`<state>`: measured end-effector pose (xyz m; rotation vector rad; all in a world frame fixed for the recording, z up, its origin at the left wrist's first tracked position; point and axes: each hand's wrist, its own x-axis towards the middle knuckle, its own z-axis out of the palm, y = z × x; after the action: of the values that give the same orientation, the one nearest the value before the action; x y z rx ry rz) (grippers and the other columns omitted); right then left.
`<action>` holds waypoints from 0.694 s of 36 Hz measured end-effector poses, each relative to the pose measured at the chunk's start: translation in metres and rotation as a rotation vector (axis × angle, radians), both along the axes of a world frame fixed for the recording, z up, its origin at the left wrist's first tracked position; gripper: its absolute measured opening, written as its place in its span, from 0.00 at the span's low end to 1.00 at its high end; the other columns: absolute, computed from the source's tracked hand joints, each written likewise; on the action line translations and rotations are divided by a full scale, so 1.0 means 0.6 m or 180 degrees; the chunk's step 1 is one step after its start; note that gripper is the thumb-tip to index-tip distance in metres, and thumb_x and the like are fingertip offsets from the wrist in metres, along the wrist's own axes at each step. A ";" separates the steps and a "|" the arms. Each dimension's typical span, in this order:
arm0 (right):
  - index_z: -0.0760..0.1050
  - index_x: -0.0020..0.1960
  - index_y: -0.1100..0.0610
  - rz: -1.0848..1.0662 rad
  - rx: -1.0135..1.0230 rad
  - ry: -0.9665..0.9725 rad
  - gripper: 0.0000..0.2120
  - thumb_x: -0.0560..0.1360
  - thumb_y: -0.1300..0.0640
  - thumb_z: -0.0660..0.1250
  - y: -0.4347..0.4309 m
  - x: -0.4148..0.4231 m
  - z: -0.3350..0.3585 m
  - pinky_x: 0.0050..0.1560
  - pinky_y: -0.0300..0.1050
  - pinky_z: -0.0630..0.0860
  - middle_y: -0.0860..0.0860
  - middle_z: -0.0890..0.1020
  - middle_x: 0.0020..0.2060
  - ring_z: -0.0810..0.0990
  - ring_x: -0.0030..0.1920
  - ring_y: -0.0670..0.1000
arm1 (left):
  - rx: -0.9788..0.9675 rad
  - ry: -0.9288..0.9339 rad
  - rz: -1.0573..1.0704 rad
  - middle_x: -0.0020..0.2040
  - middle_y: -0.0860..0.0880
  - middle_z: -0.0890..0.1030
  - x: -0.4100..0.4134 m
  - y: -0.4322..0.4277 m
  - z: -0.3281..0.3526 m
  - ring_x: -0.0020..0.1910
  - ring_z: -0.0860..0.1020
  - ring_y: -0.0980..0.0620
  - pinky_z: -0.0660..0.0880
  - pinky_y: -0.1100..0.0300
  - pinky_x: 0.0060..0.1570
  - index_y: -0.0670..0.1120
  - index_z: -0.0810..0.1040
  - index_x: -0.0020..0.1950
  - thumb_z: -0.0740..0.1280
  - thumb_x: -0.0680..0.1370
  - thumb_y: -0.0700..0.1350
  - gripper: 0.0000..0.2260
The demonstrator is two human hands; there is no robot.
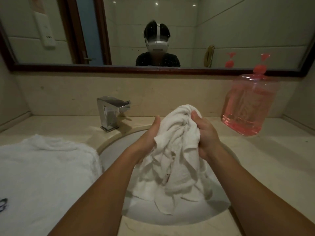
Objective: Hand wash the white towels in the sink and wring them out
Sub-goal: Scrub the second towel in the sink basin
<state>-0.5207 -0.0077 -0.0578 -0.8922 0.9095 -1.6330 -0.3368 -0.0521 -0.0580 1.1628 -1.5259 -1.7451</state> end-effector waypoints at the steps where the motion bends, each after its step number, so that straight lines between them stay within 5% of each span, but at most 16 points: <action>1: 0.80 0.68 0.61 -0.0313 -0.0051 0.0441 0.19 0.84 0.49 0.70 0.004 -0.001 0.000 0.68 0.59 0.80 0.60 0.85 0.63 0.84 0.65 0.59 | 0.0033 0.0078 0.0203 0.56 0.46 0.88 0.000 -0.004 0.001 0.57 0.86 0.42 0.80 0.44 0.63 0.53 0.85 0.63 0.48 0.75 0.81 0.42; 4: 0.82 0.58 0.48 -0.1051 -0.0138 0.1886 0.05 0.85 0.51 0.68 0.010 0.013 -0.006 0.50 0.30 0.78 0.43 0.87 0.49 0.84 0.49 0.34 | -0.0108 0.0366 0.1101 0.58 0.46 0.87 -0.004 -0.038 -0.020 0.58 0.85 0.43 0.77 0.42 0.67 0.50 0.86 0.61 0.53 0.61 0.89 0.52; 5: 0.79 0.60 0.47 -0.1133 -0.0123 0.2196 0.05 0.86 0.50 0.67 0.010 0.025 -0.008 0.47 0.26 0.74 0.39 0.84 0.51 0.81 0.48 0.30 | -0.0281 0.0312 0.1437 0.54 0.48 0.87 -0.007 -0.031 -0.014 0.55 0.84 0.47 0.78 0.45 0.65 0.49 0.86 0.57 0.53 0.64 0.88 0.49; 8: 0.70 0.67 0.44 -0.0913 -0.0076 0.2382 0.10 0.88 0.44 0.57 0.008 0.087 -0.012 0.52 0.34 0.74 0.38 0.78 0.55 0.78 0.52 0.35 | -0.1149 0.0100 0.1898 0.48 0.50 0.85 -0.022 0.003 0.006 0.49 0.83 0.50 0.79 0.54 0.52 0.46 0.84 0.54 0.53 0.83 0.71 0.33; 11: 0.70 0.66 0.43 -0.0958 -0.0204 0.2222 0.11 0.89 0.43 0.52 0.008 0.132 -0.005 0.48 0.33 0.74 0.35 0.77 0.52 0.79 0.52 0.38 | -0.1634 0.0067 0.1882 0.42 0.54 0.83 -0.034 0.025 0.005 0.44 0.81 0.55 0.75 0.61 0.40 0.50 0.82 0.50 0.55 0.86 0.63 0.23; 14: 0.77 0.61 0.49 -0.1357 0.0008 0.1700 0.15 0.89 0.46 0.53 -0.012 0.116 0.013 0.52 0.41 0.75 0.45 0.82 0.54 0.82 0.56 0.48 | -0.1675 0.0162 0.1644 0.41 0.54 0.85 -0.042 0.024 0.000 0.42 0.83 0.59 0.78 0.65 0.39 0.51 0.83 0.47 0.56 0.87 0.61 0.22; 17: 0.79 0.60 0.50 -0.1165 0.0233 0.1273 0.15 0.89 0.49 0.54 -0.014 0.110 0.012 0.57 0.46 0.79 0.49 0.85 0.56 0.83 0.55 0.48 | -0.1649 0.0148 0.1768 0.48 0.48 0.87 -0.051 0.020 0.000 0.49 0.85 0.50 0.81 0.55 0.49 0.44 0.86 0.52 0.56 0.86 0.64 0.27; 20: 0.78 0.57 0.48 -0.0879 0.0191 0.1408 0.14 0.89 0.48 0.55 0.012 0.127 -0.001 0.51 0.42 0.80 0.45 0.85 0.50 0.84 0.52 0.45 | -0.1531 0.0123 0.2003 0.45 0.47 0.84 -0.040 0.006 0.008 0.49 0.83 0.46 0.74 0.58 0.41 0.44 0.83 0.48 0.56 0.87 0.60 0.25; 23: 0.77 0.53 0.49 -0.1174 0.0138 0.1496 0.14 0.89 0.48 0.55 0.004 0.107 0.004 0.43 0.33 0.76 0.43 0.82 0.47 0.82 0.47 0.41 | -0.1617 0.0067 0.1579 0.38 0.51 0.83 -0.042 0.019 0.009 0.40 0.82 0.53 0.72 0.66 0.33 0.47 0.82 0.45 0.56 0.87 0.60 0.23; 25: 0.78 0.55 0.52 -0.1357 0.0262 0.1619 0.15 0.89 0.49 0.54 -0.006 0.092 0.015 0.40 0.31 0.74 0.45 0.83 0.47 0.81 0.46 0.43 | -0.1725 0.0067 0.1234 0.39 0.52 0.85 -0.053 0.036 0.002 0.39 0.83 0.57 0.75 0.66 0.35 0.50 0.83 0.46 0.57 0.87 0.60 0.22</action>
<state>-0.4654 -0.0115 -0.0486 -1.1365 1.5948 -1.7321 -0.3687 -0.0307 -0.0570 1.0568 -1.5058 -1.0024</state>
